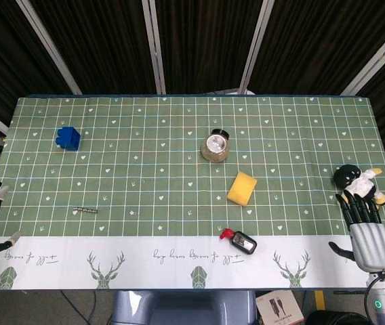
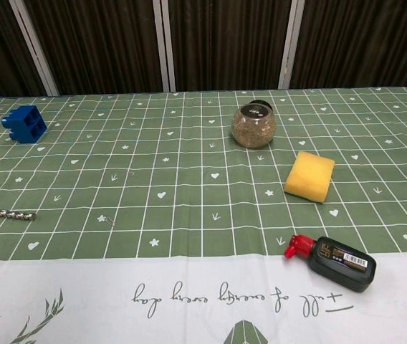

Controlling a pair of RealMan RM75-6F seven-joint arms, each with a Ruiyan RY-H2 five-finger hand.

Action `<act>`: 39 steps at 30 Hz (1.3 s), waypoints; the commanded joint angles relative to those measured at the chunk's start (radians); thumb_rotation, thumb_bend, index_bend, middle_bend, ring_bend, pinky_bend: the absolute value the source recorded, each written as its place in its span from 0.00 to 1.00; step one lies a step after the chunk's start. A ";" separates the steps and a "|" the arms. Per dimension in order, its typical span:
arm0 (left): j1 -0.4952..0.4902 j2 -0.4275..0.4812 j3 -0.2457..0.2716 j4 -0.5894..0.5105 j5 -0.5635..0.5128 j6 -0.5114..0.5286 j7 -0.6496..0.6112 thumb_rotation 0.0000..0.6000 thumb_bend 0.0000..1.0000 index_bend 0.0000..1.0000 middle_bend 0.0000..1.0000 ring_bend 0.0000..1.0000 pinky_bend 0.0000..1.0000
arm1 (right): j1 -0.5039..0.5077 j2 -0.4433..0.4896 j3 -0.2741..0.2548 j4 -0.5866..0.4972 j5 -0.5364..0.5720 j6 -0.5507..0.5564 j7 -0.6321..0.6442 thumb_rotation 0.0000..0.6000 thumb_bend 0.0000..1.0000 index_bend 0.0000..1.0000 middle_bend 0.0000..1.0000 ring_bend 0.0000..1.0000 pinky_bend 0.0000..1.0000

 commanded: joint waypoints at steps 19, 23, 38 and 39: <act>-0.002 0.009 0.002 -0.006 -0.007 -0.016 0.012 1.00 0.13 0.04 0.00 0.00 0.00 | 0.006 -0.002 -0.009 -0.006 0.002 -0.021 0.009 1.00 0.03 0.04 0.00 0.00 0.00; -0.011 0.011 -0.002 -0.008 -0.010 -0.027 0.028 1.00 0.14 0.12 0.00 0.00 0.00 | 0.005 -0.002 -0.012 -0.009 -0.001 -0.019 0.009 1.00 0.03 0.04 0.00 0.00 0.00; -0.189 -0.073 -0.082 0.082 -0.195 -0.304 0.155 1.00 0.25 0.45 0.00 0.00 0.00 | 0.005 -0.006 -0.017 -0.005 -0.001 -0.023 0.011 1.00 0.03 0.04 0.00 0.00 0.00; -0.199 -0.085 -0.082 0.096 -0.201 -0.318 0.165 1.00 0.26 0.45 0.00 0.00 0.00 | 0.005 -0.006 -0.016 -0.005 0.000 -0.024 0.012 1.00 0.03 0.04 0.00 0.00 0.00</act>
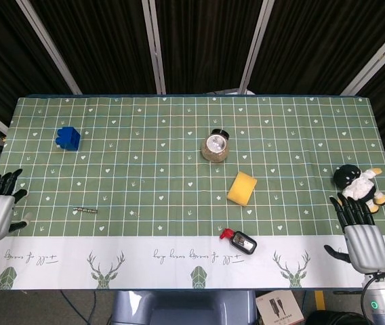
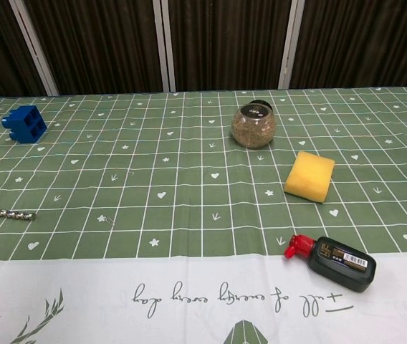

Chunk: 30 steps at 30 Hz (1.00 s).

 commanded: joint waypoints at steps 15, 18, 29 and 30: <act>-0.147 -0.198 0.025 0.213 -0.071 -0.189 0.174 1.00 0.27 0.45 0.00 0.00 0.00 | -0.008 0.007 0.003 0.009 0.011 0.007 0.033 1.00 0.03 0.04 0.00 0.00 0.00; -0.158 -0.224 0.029 0.238 -0.067 -0.193 0.184 1.00 0.27 0.46 0.00 0.00 0.00 | -0.009 0.008 0.002 0.009 0.010 0.009 0.035 1.00 0.03 0.04 0.00 0.00 0.00; -0.195 -0.290 0.049 0.305 -0.061 -0.227 0.212 1.00 0.28 0.46 0.00 0.00 0.00 | -0.014 0.011 0.005 0.012 0.011 0.017 0.053 1.00 0.03 0.04 0.00 0.00 0.00; -0.198 -0.295 0.049 0.311 -0.065 -0.232 0.215 1.00 0.28 0.46 0.00 0.00 0.00 | -0.014 0.011 0.005 0.012 0.012 0.017 0.054 1.00 0.04 0.04 0.00 0.00 0.00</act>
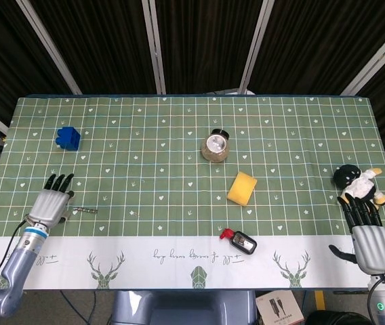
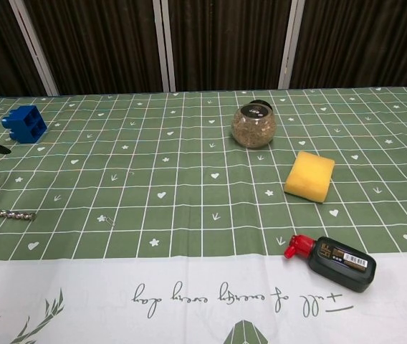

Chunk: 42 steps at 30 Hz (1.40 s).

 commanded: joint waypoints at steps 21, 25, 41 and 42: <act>-0.027 -0.074 0.003 0.084 -0.042 -0.030 0.006 1.00 0.32 0.51 0.00 0.00 0.00 | 0.000 -0.003 0.007 0.003 0.008 0.000 0.011 1.00 0.04 0.04 0.00 0.00 0.00; -0.028 -0.077 0.004 0.090 -0.047 -0.034 0.008 1.00 0.33 0.51 0.00 0.00 0.00 | 0.000 -0.003 0.008 0.003 0.009 0.000 0.011 1.00 0.04 0.04 0.00 0.00 0.00; -0.038 -0.092 0.002 0.102 -0.066 -0.046 0.007 1.00 0.33 0.52 0.00 0.00 0.00 | -0.001 -0.001 0.004 -0.002 0.008 -0.005 0.018 1.00 0.03 0.04 0.00 0.00 0.00; -0.038 -0.093 0.002 0.102 -0.067 -0.046 0.006 1.00 0.34 0.52 0.00 0.00 0.00 | -0.001 -0.001 0.004 -0.002 0.007 -0.005 0.018 1.00 0.04 0.04 0.00 0.00 0.00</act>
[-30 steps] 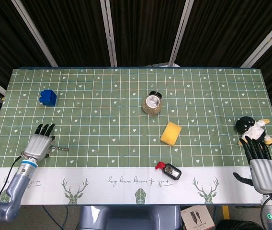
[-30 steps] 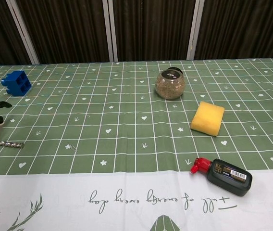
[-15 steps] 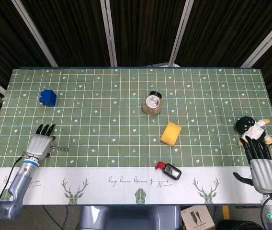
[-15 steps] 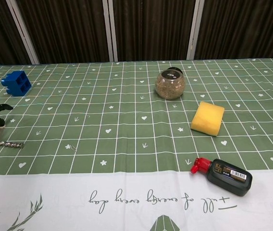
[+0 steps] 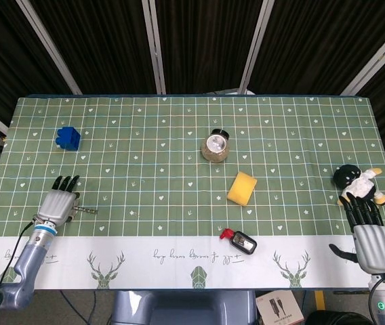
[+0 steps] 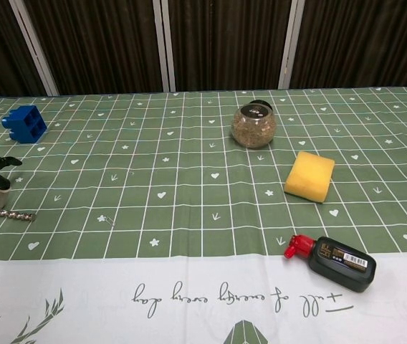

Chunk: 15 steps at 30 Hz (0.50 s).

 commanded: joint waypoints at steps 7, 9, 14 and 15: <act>-0.002 0.008 0.003 -0.014 0.024 0.021 -0.015 1.00 0.41 0.57 0.00 0.00 0.00 | 0.000 0.000 -0.001 0.000 -0.001 -0.001 0.002 1.00 0.04 0.04 0.00 0.00 0.00; -0.003 0.015 0.003 -0.025 0.033 0.030 -0.020 1.00 0.42 0.58 0.00 0.00 0.00 | -0.001 0.000 -0.001 0.001 -0.001 0.000 0.003 1.00 0.03 0.04 0.00 0.00 0.00; -0.022 0.069 0.004 -0.084 0.104 0.082 0.009 1.00 0.42 0.60 0.00 0.00 0.00 | -0.001 0.000 0.000 0.001 0.003 -0.002 0.007 1.00 0.03 0.04 0.00 0.00 0.00; -0.027 0.086 0.005 -0.104 0.119 0.091 0.017 1.00 0.42 0.60 0.00 0.00 0.00 | -0.001 0.000 0.000 0.000 0.004 -0.003 0.008 1.00 0.04 0.04 0.00 0.00 0.00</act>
